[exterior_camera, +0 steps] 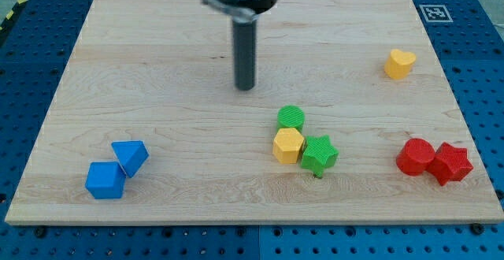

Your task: Move the yellow hexagon bottom left to the yellow heart

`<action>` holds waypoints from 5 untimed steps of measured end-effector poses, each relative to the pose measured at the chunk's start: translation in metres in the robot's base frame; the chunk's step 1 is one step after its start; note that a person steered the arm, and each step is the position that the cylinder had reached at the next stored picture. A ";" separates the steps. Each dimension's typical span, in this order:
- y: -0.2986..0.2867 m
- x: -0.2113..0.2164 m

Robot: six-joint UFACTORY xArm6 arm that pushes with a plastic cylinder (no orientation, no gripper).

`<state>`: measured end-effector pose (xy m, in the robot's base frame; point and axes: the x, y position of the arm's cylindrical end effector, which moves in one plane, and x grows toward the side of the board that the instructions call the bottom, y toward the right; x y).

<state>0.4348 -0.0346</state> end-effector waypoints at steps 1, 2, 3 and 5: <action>-0.032 0.046; -0.017 0.072; 0.010 0.099; 0.091 0.116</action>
<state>0.5503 0.0565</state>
